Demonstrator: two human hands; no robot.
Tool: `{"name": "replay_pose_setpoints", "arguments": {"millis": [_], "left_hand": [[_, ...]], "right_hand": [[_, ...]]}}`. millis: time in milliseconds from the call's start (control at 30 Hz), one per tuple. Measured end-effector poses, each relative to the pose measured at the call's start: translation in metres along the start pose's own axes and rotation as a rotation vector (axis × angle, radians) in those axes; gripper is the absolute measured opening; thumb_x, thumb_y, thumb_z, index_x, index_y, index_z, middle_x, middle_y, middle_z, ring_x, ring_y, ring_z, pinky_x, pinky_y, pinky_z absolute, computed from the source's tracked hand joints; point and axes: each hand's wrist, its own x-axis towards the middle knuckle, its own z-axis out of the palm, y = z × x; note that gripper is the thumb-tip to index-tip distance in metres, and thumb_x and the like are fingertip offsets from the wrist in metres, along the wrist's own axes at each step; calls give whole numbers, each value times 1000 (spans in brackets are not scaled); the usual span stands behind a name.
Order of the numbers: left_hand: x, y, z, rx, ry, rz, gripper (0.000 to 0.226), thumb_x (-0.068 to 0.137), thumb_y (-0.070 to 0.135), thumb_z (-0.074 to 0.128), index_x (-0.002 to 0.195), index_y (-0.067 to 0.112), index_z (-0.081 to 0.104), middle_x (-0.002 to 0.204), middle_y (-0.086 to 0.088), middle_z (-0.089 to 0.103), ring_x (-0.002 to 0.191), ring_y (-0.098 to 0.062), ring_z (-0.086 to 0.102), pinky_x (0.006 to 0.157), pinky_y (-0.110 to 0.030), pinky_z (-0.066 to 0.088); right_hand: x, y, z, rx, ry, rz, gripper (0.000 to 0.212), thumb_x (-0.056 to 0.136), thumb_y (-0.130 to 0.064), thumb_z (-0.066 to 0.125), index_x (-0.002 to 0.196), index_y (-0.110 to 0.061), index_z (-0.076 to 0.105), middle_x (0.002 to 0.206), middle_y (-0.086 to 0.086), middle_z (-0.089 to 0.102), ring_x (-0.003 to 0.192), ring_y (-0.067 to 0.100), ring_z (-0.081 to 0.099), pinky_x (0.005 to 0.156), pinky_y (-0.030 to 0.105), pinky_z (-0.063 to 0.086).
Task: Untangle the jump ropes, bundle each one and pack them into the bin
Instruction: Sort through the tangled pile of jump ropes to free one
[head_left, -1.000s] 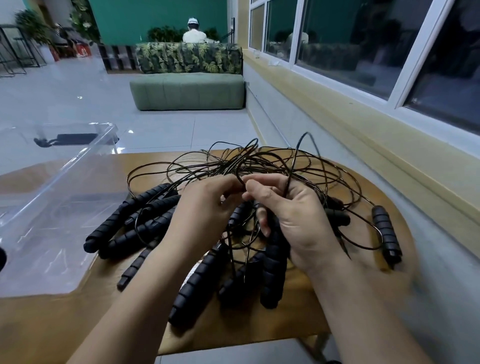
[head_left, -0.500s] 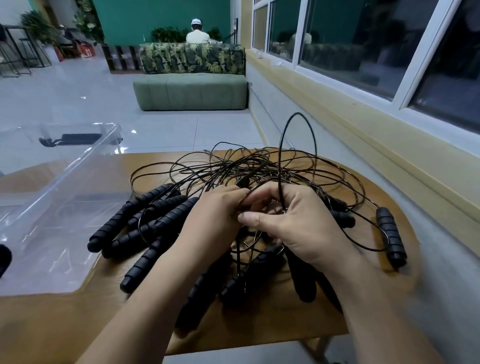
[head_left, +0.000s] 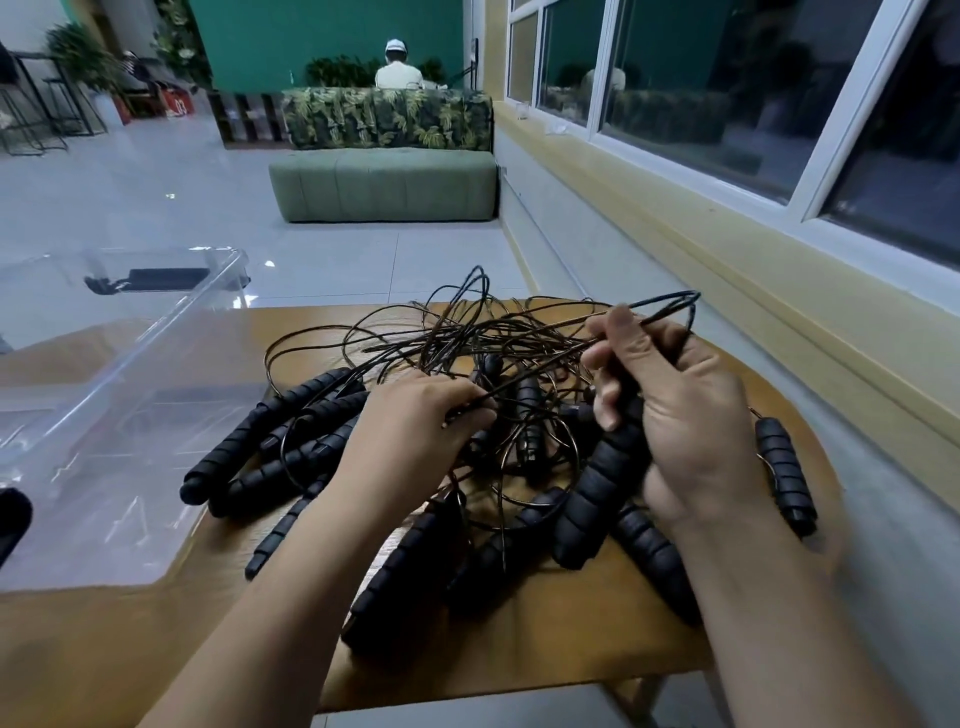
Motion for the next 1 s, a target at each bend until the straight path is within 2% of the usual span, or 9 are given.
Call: {"name": "replay_pose_setpoints", "arguments": {"millis": [200,333,500,633,733,800,867,933,1000], "left_hand": [[1,-12,-8,25,24,-55,31,100,56,62,100,30,80,94,15,75,93,-11,65,83,-41,54],[1,-9,-8,-8,65,-47,16,95,46,75,95,31,81,91,18,74,91,-11,65,85,-43,54],[0,3,-3,122,160,-24,13,93,48,77,92,35,79,88,22,68,107,-15,54,90,-44,33],[-1,15,-3,180,228,87,15,90,48,75,89,34,81,96,21,69,125,-21,54,102,-51,32],[-1,23,-4,215,207,183,12,91,42,78,84,32,78,102,19,72,135,-23,54,115,-58,30],[-2,27,-4,226,161,217,10,92,38,75,86,30,75,97,16,73,123,-20,64,107,-50,39],[-4,28,-3,188,83,202,12,94,39,67,91,28,70,87,11,67,94,-21,68,81,-39,46],[-4,29,-3,117,21,143,30,98,50,50,85,26,63,77,9,60,73,-21,59,61,-36,44],[-5,25,-1,90,9,123,36,99,55,44,79,27,55,73,11,54,68,-17,50,56,-37,44]], "right_hand": [[10,-23,-22,24,99,-135,21,101,-29,71,96,-8,71,81,5,70,57,10,50,47,21,42],[11,-18,-23,44,115,-80,17,98,-29,72,99,-12,70,84,2,71,58,8,51,46,19,41],[7,2,-10,-1,-17,58,18,88,-22,78,102,-12,70,87,8,73,56,11,48,43,20,38],[1,16,1,-109,-56,142,24,94,-19,77,114,-6,71,87,13,75,54,13,50,42,22,39],[0,25,5,-203,-63,147,20,98,-21,76,111,-7,74,88,11,77,54,17,50,42,23,40],[-1,28,7,-248,-75,151,16,101,-21,73,105,-6,73,88,11,79,55,18,51,43,25,40],[-3,28,9,-301,-107,155,14,104,-18,68,103,-4,70,89,12,80,55,19,51,43,26,40],[-5,28,11,-332,-146,136,16,106,-15,65,101,0,66,88,14,80,55,20,52,44,28,40],[-7,27,12,-346,-149,87,17,106,-14,65,100,2,65,87,15,80,56,27,51,45,30,41]]}}
